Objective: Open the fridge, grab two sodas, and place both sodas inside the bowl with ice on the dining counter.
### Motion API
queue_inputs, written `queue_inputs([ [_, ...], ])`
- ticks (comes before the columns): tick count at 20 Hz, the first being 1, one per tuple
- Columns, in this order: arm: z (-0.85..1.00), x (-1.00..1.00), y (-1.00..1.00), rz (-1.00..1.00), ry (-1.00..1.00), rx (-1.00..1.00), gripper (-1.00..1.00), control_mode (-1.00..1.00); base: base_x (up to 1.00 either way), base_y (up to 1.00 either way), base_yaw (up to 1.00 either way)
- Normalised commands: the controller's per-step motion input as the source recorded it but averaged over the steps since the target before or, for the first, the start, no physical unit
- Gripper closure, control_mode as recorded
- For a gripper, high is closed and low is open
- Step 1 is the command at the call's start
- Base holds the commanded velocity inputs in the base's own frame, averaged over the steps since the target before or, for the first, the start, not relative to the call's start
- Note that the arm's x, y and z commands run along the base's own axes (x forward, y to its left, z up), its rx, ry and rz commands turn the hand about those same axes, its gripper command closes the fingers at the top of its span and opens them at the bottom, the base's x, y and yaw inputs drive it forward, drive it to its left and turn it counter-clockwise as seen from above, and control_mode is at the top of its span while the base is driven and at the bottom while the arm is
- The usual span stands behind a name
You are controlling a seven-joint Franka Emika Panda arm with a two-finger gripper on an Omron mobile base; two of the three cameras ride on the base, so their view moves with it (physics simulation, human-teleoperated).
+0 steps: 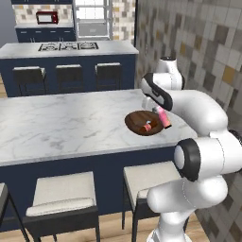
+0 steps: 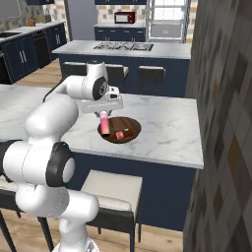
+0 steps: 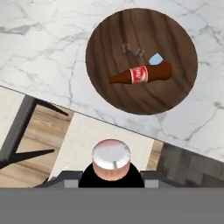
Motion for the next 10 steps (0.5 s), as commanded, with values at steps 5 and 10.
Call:
queue_inputs([
  [5, -0.37, 0.63, 0.00, 0.10, 0.01, 0.00, 1.00, -1.00, 0.00, 0.00, 0.00],
  [10, -0.40, 0.41, 0.00, 0.07, 0.00, 0.00, 1.00, -1.00, 0.00, 0.00, 0.00],
])
